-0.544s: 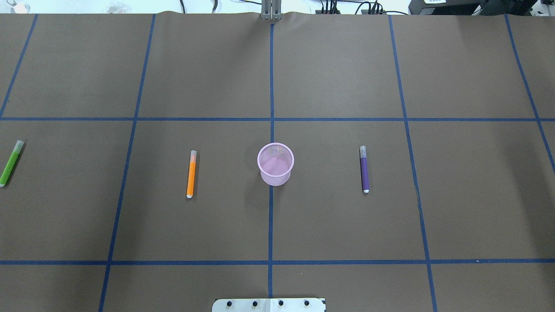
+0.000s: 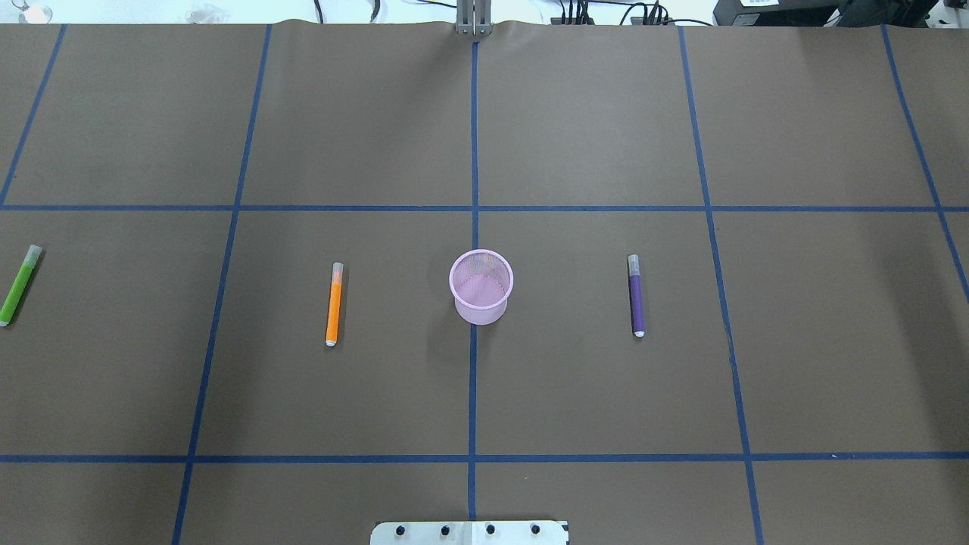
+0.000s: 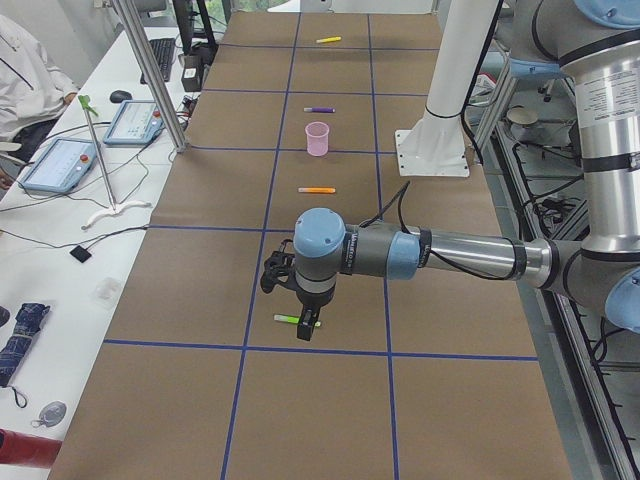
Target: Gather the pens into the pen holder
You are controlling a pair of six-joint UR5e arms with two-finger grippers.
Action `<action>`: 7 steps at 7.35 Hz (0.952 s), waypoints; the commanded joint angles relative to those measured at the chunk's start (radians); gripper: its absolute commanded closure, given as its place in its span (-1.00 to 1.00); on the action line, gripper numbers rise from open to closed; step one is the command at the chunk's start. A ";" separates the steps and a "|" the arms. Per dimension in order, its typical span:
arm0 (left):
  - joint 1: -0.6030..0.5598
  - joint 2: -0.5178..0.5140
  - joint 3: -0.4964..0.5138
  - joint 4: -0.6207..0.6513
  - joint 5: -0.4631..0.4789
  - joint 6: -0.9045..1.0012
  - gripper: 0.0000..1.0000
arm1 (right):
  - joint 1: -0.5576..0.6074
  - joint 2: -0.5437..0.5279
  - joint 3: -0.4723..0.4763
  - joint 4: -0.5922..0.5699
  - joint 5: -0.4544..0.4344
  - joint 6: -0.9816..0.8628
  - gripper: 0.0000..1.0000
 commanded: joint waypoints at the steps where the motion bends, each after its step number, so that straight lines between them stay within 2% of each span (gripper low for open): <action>1: -0.003 -0.084 -0.016 -0.012 -0.002 -0.006 -1.00 | 0.000 0.008 -0.010 0.148 0.001 0.005 -0.99; 3: -0.003 -0.221 0.009 -0.026 0.030 -0.077 -1.00 | 0.000 0.008 -0.020 0.150 0.007 0.017 -0.99; 5: -0.003 -0.229 0.002 -0.055 0.027 -0.121 -1.00 | -0.003 0.008 -0.034 0.154 0.007 0.000 -0.99; 6: -0.002 -0.217 0.007 -0.114 0.027 -0.121 -1.00 | -0.012 0.008 -0.075 0.188 0.016 -0.003 -0.99; 7: -0.002 -0.202 0.008 -0.162 0.027 -0.121 -1.00 | -0.020 0.007 -0.179 0.308 0.039 0.001 -0.99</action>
